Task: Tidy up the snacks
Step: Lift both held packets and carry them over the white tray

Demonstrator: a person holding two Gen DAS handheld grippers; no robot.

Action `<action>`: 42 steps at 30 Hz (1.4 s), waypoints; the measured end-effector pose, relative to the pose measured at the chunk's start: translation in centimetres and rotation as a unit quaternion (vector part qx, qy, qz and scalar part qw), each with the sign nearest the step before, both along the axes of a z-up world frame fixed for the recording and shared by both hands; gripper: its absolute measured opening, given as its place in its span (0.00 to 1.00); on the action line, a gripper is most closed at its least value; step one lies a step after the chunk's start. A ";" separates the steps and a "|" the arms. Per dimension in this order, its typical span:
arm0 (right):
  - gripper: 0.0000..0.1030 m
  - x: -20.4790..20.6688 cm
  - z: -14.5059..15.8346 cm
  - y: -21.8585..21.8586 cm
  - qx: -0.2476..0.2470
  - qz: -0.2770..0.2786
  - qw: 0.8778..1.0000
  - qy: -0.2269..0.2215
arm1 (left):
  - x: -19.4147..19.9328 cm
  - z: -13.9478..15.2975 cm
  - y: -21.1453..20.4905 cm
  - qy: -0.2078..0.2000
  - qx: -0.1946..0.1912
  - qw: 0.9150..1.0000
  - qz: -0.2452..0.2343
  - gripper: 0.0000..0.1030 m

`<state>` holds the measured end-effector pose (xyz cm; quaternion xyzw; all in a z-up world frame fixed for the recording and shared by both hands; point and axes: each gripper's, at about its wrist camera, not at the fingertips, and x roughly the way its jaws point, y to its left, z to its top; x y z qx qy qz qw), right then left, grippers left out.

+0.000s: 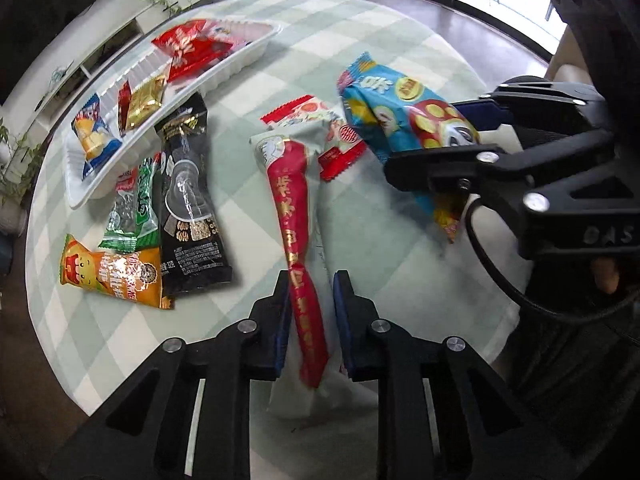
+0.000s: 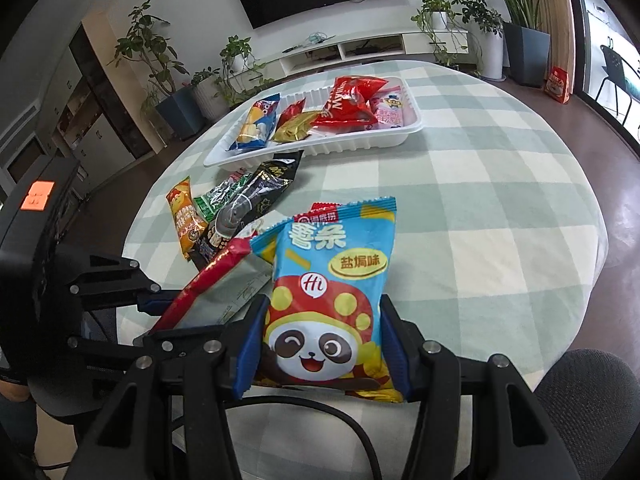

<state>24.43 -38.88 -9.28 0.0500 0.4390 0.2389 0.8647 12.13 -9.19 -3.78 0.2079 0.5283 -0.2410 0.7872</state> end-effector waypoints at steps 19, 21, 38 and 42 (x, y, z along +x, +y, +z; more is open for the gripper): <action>0.54 -0.7 -0.8 0.0 -0.002 0.006 1.000 0.021 | 0.2 -0.1 0.6 -0.004 -0.074 0.997 0.036 0.14; 0.54 -0.7 -0.9 -0.2 0.000 0.004 1.000 0.024 | 0.0 -0.1 1.6 0.006 -0.105 0.993 0.048 0.14; 0.51 -0.7 -0.9 -1.0 0.035 -0.011 0.999 0.038 | -1.4 1.4 7.9 -0.001 -0.243 0.958 0.151 0.13; 0.51 -0.6 -0.5 -1.3 0.045 -0.013 0.998 0.038 | -1.2 2.6 9.0 -0.010 -0.262 0.951 0.161 0.13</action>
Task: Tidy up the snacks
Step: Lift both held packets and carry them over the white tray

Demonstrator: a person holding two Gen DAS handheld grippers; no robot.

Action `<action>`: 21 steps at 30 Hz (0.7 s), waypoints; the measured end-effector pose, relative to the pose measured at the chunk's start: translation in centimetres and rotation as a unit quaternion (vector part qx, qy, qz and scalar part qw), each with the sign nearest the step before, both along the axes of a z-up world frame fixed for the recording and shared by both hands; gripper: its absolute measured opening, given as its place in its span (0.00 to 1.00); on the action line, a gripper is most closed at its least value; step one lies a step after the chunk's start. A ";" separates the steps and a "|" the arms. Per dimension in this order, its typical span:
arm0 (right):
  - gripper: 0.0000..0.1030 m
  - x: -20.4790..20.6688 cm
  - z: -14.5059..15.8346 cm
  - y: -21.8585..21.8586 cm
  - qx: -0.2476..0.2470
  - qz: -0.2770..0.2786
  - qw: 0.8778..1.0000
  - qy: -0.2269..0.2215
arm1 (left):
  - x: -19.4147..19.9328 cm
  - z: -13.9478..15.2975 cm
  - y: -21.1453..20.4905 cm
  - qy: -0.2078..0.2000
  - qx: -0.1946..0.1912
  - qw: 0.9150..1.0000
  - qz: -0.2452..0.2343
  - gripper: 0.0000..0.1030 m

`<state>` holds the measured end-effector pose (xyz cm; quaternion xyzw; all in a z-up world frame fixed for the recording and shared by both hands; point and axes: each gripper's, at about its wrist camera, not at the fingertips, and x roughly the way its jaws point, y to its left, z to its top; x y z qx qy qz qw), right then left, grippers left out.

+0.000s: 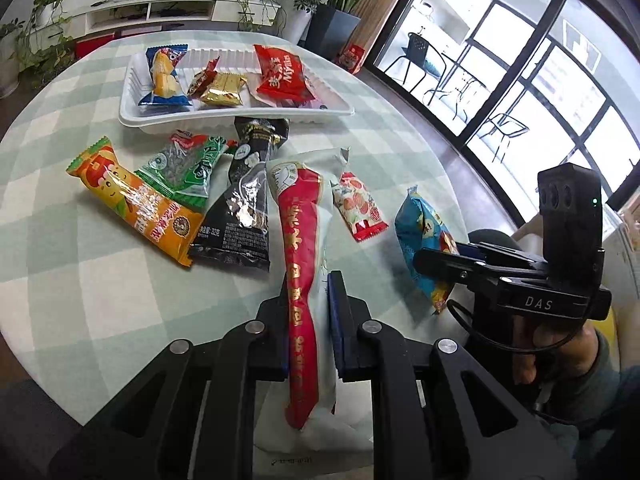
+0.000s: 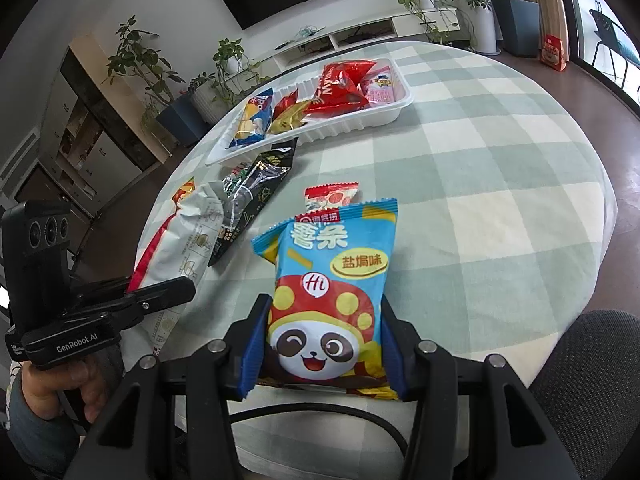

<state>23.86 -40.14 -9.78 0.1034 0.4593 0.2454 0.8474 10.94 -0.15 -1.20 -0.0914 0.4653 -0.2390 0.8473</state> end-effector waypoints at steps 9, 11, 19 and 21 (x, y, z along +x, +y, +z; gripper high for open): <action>0.51 1.3 1.3 -1.0 0.015 -0.010 1.000 -0.002 | 1.8 2.2 3.6 -0.017 -0.039 0.998 0.042 0.13; 0.51 2.0 2.0 -1.3 0.021 -0.013 1.000 -0.005 | 2.6 3.1 4.6 -0.026 -0.038 0.998 0.053 0.13; 0.51 6.5 6.1 -1.8 0.018 -0.020 0.999 -0.044 | 7.8 7.4 7.7 -0.070 -0.037 0.993 0.083 0.13; 0.51 8.0 7.5 -1.5 0.011 -0.019 0.998 -0.059 | 9.3 8.3 8.0 -0.077 -0.036 0.993 0.085 0.13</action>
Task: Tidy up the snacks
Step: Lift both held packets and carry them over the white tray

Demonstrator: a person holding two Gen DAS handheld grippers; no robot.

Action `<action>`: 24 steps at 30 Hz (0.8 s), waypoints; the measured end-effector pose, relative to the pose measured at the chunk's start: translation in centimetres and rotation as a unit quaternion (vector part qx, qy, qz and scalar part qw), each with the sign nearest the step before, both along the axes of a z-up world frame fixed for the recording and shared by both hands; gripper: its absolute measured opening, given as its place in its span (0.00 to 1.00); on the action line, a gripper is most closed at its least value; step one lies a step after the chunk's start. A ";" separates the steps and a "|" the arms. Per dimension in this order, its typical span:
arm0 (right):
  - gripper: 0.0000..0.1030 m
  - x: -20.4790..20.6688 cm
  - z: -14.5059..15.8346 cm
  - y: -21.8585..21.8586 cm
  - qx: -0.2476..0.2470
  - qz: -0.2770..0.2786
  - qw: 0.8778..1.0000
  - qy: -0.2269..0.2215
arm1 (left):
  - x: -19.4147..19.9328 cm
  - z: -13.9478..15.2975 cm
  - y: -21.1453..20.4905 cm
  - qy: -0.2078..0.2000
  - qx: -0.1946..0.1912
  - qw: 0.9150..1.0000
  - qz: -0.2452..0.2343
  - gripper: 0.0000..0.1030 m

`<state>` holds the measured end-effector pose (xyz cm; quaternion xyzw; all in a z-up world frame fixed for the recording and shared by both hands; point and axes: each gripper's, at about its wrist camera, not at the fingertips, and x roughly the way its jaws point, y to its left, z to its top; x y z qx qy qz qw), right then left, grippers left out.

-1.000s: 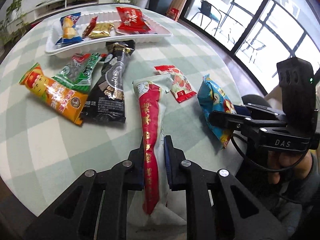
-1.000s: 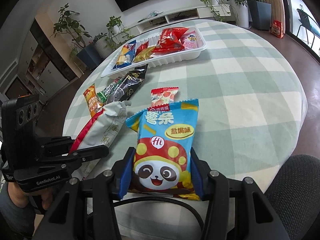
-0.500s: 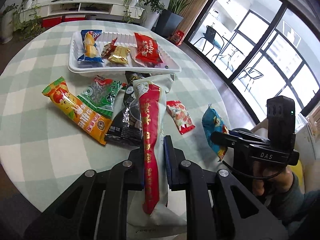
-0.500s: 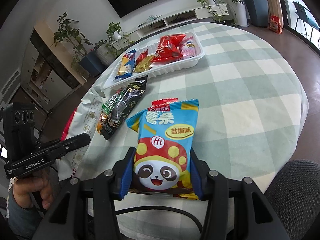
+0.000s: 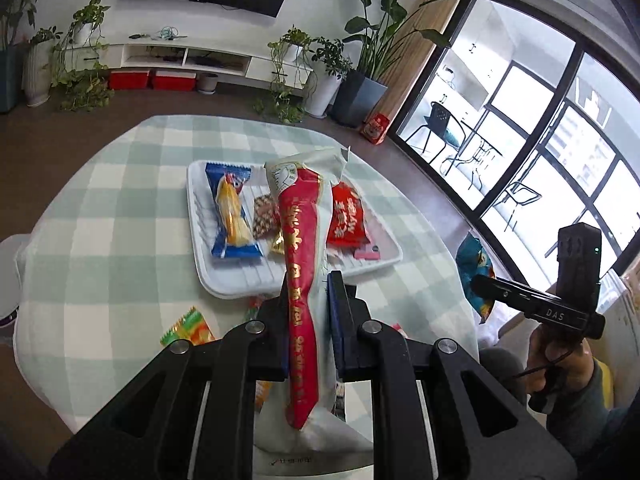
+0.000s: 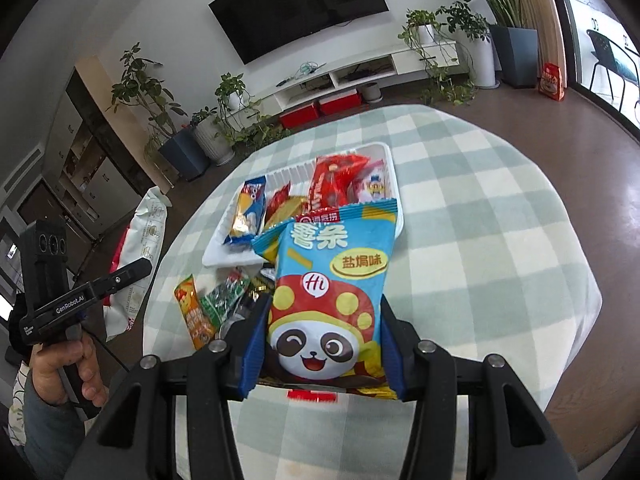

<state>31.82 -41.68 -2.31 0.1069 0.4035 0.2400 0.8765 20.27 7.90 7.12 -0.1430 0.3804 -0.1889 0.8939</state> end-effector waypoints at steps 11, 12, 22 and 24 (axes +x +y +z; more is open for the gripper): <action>0.51 7.1 4.3 5.3 -0.025 0.042 0.998 -0.040 | 7.6 1.2 -1.0 -0.002 0.009 1.000 -0.004 0.13; 0.51 7.8 4.4 6.1 -0.028 0.047 0.998 -0.041 | 8.3 1.0 -1.1 0.001 0.008 1.000 -0.004 0.13; 0.51 13.9 2.4 11.1 -0.055 0.073 0.996 -0.014 | 14.6 -3.6 -1.9 0.044 0.030 0.999 0.002 0.13; 0.51 15.0 1.3 11.8 -0.064 0.076 0.995 -0.004 | 15.7 -4.7 -2.3 0.050 0.039 0.998 0.000 0.13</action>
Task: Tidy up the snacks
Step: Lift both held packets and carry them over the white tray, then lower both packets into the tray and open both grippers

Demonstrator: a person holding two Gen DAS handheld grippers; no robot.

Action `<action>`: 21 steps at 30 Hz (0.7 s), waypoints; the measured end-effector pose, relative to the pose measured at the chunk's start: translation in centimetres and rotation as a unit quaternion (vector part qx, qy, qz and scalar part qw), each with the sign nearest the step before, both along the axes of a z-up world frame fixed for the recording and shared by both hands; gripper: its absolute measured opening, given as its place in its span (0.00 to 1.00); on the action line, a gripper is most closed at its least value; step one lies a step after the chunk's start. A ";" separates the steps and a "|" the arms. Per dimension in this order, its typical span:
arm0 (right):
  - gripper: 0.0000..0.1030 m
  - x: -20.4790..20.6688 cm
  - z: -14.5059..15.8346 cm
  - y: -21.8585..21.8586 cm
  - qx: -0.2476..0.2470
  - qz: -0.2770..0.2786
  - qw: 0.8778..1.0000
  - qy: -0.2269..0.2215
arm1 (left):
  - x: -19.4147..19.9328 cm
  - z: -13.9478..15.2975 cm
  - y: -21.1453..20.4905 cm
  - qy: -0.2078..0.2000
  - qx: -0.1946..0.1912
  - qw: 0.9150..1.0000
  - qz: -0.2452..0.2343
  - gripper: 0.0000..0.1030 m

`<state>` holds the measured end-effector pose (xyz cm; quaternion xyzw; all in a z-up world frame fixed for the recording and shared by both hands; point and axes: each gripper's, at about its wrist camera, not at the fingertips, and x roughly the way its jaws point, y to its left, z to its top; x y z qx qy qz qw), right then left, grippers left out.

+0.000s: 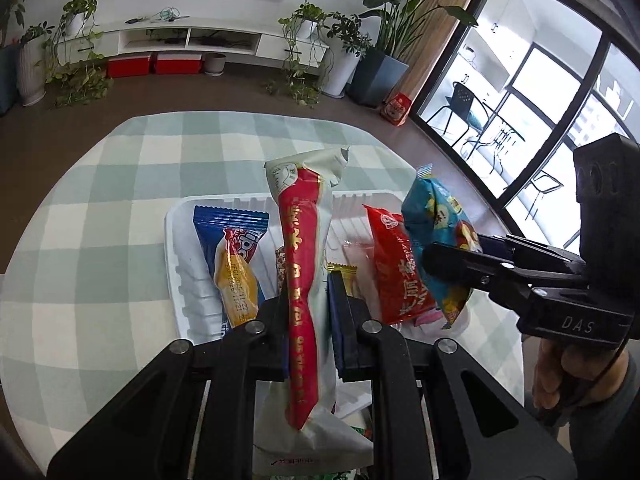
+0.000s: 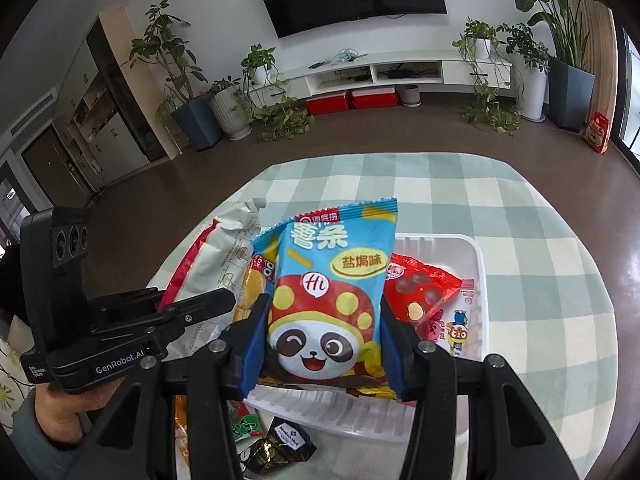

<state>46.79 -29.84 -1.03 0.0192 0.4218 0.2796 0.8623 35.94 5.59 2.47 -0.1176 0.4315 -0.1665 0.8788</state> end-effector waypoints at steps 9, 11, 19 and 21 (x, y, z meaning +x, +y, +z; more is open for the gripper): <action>0.51 2.8 -4.1 1.8 -0.033 0.003 0.999 0.031 | 2.6 -3.4 -1.4 0.019 0.029 0.999 -0.005 0.13; 0.51 3.1 -4.3 2.0 -0.038 0.006 0.999 0.030 | 2.9 -4.0 -1.5 0.023 0.037 0.999 -0.004 0.13; 0.51 3.8 -6.0 2.9 -0.065 0.014 0.997 0.040 | 4.2 -5.7 -1.7 0.033 0.043 0.999 -0.004 0.13; 0.51 3.9 -6.7 2.9 -0.070 0.014 0.996 0.044 | 4.6 -6.1 -1.7 0.038 0.043 0.998 -0.003 0.13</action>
